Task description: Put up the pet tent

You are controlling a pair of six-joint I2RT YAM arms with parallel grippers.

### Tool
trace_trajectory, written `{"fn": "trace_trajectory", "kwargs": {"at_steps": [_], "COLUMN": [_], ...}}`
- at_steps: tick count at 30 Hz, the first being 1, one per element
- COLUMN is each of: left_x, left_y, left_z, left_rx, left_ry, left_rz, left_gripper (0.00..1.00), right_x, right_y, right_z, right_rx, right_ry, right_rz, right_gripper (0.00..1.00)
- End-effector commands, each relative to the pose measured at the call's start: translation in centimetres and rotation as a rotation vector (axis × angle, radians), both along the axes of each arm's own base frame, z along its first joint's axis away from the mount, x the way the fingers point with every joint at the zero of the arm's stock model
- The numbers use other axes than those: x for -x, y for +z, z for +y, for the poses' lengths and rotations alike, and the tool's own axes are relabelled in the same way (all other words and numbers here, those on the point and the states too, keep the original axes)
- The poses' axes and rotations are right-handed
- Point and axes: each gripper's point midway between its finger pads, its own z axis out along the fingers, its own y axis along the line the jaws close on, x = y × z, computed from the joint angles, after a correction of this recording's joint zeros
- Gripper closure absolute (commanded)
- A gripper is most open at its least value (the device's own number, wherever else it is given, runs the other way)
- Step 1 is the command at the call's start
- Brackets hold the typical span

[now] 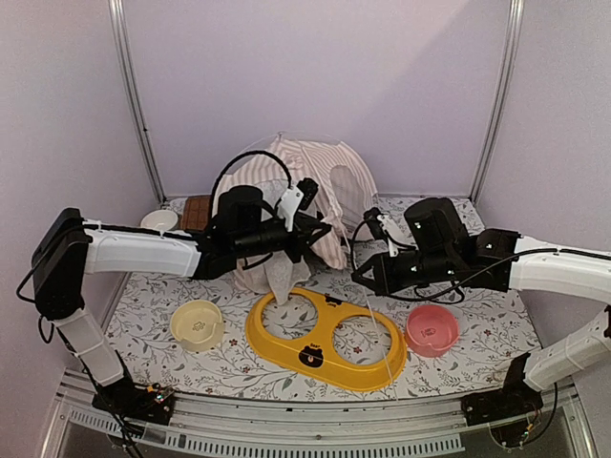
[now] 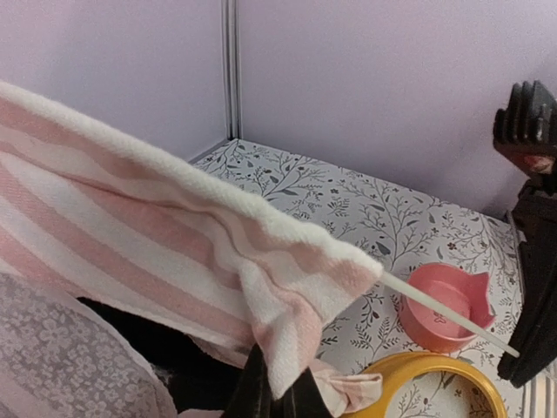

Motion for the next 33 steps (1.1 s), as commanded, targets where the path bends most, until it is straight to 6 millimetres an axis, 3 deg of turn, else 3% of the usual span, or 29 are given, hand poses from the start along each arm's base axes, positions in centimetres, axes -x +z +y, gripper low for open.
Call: {"fn": "trace_trajectory", "kwargs": {"at_steps": [1,6,11,16,22,25,29,33], "left_x": [2.0,1.0,0.2,0.0,-0.7,-1.4,-2.1,-3.1], "left_y": [-3.2,-3.6,-3.3,-4.2,-4.9,-4.2,-3.5,-3.2], "left_z": [0.1,1.0,1.3,1.6,2.1,2.5,2.9,3.6], "left_rx": [-0.103,-0.111,-0.110,-0.122,-0.114,-0.094,-0.086,-0.088], "left_ry": [-0.057,-0.019,-0.004,0.008,0.033,0.047,0.061,0.087], "left_rz": [0.055,0.059,0.053,0.051,0.069,0.076,0.067,0.068], "left_gripper": [1.00,1.00,1.00,1.00,1.00,1.00,1.00,1.00], "right_x": [-2.0,-2.3,-3.1,-2.8,-2.4,-2.0,-1.3,-0.4], "right_y": [0.2,0.1,0.7,-1.5,-2.1,-1.9,-0.8,-0.3], "right_z": [0.3,0.1,1.5,1.3,1.2,1.5,1.6,1.2], "right_rx": [-0.027,-0.059,-0.055,-0.026,-0.056,-0.053,-0.058,-0.052], "right_ry": [-0.087,-0.108,-0.083,-0.082,-0.083,-0.065,-0.036,-0.021], "right_rz": [-0.075,-0.111,-0.130,-0.128,-0.118,-0.104,-0.088,-0.069], "right_gripper": [1.00,1.00,1.00,1.00,1.00,0.93,0.72,0.58]}}
